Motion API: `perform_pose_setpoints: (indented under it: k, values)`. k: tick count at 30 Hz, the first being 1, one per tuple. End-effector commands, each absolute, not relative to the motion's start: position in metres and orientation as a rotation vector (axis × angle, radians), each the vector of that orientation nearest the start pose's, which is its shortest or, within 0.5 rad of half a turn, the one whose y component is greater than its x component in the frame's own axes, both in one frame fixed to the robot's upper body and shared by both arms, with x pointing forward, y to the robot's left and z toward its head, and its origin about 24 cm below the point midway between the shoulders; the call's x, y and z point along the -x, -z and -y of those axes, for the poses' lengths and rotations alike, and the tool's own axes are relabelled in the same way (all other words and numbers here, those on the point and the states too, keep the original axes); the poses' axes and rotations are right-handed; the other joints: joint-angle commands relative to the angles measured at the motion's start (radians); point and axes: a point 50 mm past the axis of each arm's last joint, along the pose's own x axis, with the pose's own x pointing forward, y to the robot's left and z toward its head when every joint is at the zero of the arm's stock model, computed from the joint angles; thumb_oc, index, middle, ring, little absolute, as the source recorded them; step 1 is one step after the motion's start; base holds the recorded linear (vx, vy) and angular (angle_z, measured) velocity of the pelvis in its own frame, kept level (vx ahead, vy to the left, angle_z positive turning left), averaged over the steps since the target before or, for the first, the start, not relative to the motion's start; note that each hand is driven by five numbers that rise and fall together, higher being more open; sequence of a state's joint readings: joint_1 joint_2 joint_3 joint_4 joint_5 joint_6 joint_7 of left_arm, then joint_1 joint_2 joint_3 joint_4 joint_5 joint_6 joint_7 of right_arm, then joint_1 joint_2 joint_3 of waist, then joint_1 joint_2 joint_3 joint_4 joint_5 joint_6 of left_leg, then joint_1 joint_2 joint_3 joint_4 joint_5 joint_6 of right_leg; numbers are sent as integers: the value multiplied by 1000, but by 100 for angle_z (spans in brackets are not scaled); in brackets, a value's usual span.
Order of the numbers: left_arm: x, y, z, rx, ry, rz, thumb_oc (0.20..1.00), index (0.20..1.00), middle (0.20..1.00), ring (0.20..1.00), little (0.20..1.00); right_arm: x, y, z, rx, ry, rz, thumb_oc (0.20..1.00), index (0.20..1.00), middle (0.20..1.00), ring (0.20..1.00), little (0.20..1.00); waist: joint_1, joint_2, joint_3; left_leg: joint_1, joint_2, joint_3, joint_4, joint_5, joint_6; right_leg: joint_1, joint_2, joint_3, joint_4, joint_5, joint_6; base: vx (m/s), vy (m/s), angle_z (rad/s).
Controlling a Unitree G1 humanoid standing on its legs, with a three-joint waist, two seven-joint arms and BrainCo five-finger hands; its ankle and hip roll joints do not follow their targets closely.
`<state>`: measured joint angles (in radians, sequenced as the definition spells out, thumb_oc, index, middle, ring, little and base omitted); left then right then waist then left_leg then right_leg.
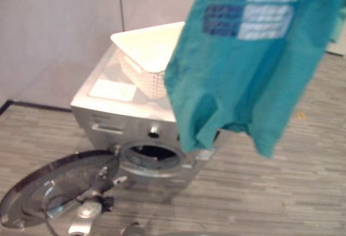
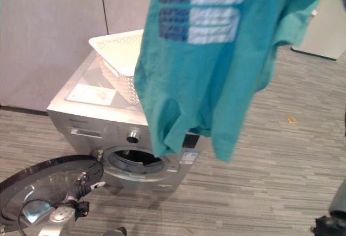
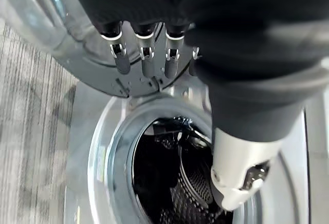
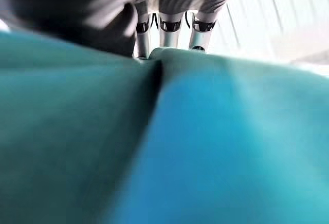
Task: Grab the laundry basket,head to the washer,open it,put in the laundry and shut it.
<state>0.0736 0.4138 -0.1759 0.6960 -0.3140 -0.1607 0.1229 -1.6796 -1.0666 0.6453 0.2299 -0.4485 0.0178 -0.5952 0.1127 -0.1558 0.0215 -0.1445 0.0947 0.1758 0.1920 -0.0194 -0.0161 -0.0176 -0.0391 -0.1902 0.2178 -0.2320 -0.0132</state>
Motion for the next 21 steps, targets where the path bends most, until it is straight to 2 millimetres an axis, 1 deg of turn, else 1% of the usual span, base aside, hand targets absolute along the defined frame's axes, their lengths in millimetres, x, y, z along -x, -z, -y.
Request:
perform_pose_setpoints:
  k: [1, 2, 3, 4, 5, 6, 7, 8, 9, 10, 12, 14, 15, 16, 17, 18, 19, 20, 21]
  values:
    - [-191, 63, -275, -264, -219, -482, 1000, 1000, 1000, 1000, 1000, -216, -509, 176, 1208, 945, 1625, 200, 200, 200, 200, 200, 45, -39, -6, -143, -63, 2, 19, 6, 45, 236, -36, 19, -178, 33, 93, -221, -172, 5]
    - [-194, 60, -271, -271, -209, -463, 1000, 1000, 1000, 1000, 1000, -220, -498, 174, 1211, 913, 1628, 200, 200, 200, 200, 200, 45, -24, 5, -146, -43, -3, 6, 37, 31, 236, -17, 11, -194, 24, 80, -153, -121, 15]
    - [-194, 60, -272, -274, -210, -464, 1000, 1000, 1000, 1000, 1000, -220, -497, 175, 1210, 914, 1625, 200, 200, 200, 200, 200, 45, -27, 5, -145, -44, -4, 6, 36, 30, 238, -17, 10, -195, 24, 79, -235, -151, 19]
    - [-199, 52, -269, -298, -199, -420, 1000, 1000, 1000, 1000, 1000, -225, -487, 176, 1203, 889, 1612, 200, 200, 200, 200, 200, 50, -11, 21, -160, -27, -12, -1, 75, 18, 242, 3, 7, -219, 18, 71, -136, -88, 16]
    - [-199, 52, -270, -303, -200, -422, 1000, 1000, 1000, 1000, 1000, -225, -486, 177, 1202, 890, 1609, 200, 200, 200, 200, 200, 48, -14, 22, -158, -27, -16, 0, 72, 15, 246, 5, 5, -220, 17, 69, -254, -130, 5]
    - [-205, 42, -268, -323, -191, -368, 1000, 1000, 1000, 1000, 1000, -226, -479, 179, 1202, 879, 1605, 200, 200, 200, 200, 200, 52, 3, 41, -170, -15, -28, -12, 104, 4, 239, 19, 8, -234, 20, 61, -121, -57, 1]
    - [-205, 42, -268, -327, -190, -369, 1000, 1000, 1000, 1000, 1000, -226, -478, 180, 1202, 881, 1603, 200, 200, 200, 200, 200, 51, 2, 42, -169, -14, -32, -14, 108, 3, 241, 22, 6, -235, 22, 59, -156, -67, 7]
    - [-207, 37, -268, -337, -192, -342, 1000, 1000, 1000, 1000, 1000, -226, -474, 181, 1215, 874, 1602, 200, 200, 200, 200, 200, 53, 8, 48, -171, -10, -37, -19, 116, -2, 241, 25, 2, -241, 22, 58, -81, -52, 16]
    - [-210, 27, -268, -360, -188, -291, 1000, 1000, 1000, 1000, 1000, -226, -467, 183, 1224, 864, 1598, 200, 200, 200, 200, 200, 57, 19, 54, -170, -8, -52, -34, 128, -7, 249, 32, -10, -254, 24, 54, -84, -65, 25]
    - [-209, 22, -268, -376, -192, -269, 1000, 1000, 1000, 1000, 1000, -227, -461, 185, 1220, 855, 1586, 200, 200, 200, 200, 200, 55, 23, 59, -164, -10, -64, -39, 130, -11, 258, 34, -15, -256, 20, 50, -82, -52, 33]
    - [-211, 13, -268, -394, -194, -228, 1000, 1000, 1000, 1000, 1000, -229, -449, 186, 1195, 825, 1574, 200, 200, 200, 200, 200, 57, 34, 62, -165, -6, -72, -51, 150, -11, 255, 43, -20, -253, 23, 40, -54, -27, 37]
    - [-210, 2, -269, -450, -182, -184, 1000, 1000, 1000, 1000, 1000, -229, -439, 189, 1178, 804, 1560, 200, 200, 200, 200, 200, 56, 43, 62, -163, -8, -81, -57, 160, -12, 258, 48, -29, -254, 19, 33, -25, -10, 27]
    - [-209, 2, -269, -456, -182, -185, 1000, 1000, 1000, 1000, 1000, -229, -438, 190, 1177, 804, 1557, 200, 200, 200, 200, 200, 55, 41, 62, -163, -8, -83, -59, 162, -12, 259, 49, -31, -253, 19, 32, -14, -7, 20]
    - [-211, -11, -269, -522, -166, -125, 1000, 1000, 1000, 1000, 1000, -229, -432, 191, 1149, 786, 1553, 200, 200, 200, 200, 200, 57, 47, 60, -162, -11, -89, -62, 170, -15, 263, 52, -38, -255, 19, 28, -4, -9, 23]
    - [-211, -21, -269, -541, -157, -83, 1000, 1000, 1000, 1000, 1000, -229, -428, 191, 1130, 774, 1551, 200, 200, 200, 200, 200, 58, 46, 61, -158, -15, -93, -62, 166, -17, 270, 51, -42, -256, 16, 27, -28, 0, 27]
    - [-212, -32, -268, -540, -151, -39, 1000, 1000, 1000, 1000, 1000, -230, -425, 189, 1117, 757, 1550, 200, 200, 200, 200, 200, 60, 49, 59, -159, -14, -94, -65, 175, -16, 269, 52, -46, -257, 21, 27, -29, 3, 16]
    - [-211, -32, -269, -541, -152, -40, 1000, 1000, 1000, 1000, 1000, -230, -424, 189, 1115, 757, 1549, 200, 200, 200, 200, 200, 58, 48, 58, -159, -14, -95, -66, 177, -16, 269, 53, -46, -258, 22, 27, -34, 11, 10]
    - [-211, -51, -268, -537, -143, 35, 1000, 1000, 1000, 1000, 1000, -232, -417, 185, 1095, 721, 1541, 200, 200, 200, 200, 200, 57, 54, 53, -155, -14, -96, -72, 184, -19, 271, 55, -49, -258, 21, 23, -10, 7, 9]
    - [-213, -61, -268, -537, -138, 80, 1000, 1000, 1000, 1000, 1000, -232, -415, 183, 1080, 701, 1542, 200, 200, 200, 200, 200, 57, 58, 51, -155, -15, -95, -73, 187, -20, 271, 55, -49, -257, 21, 22, -14, 10, 11]
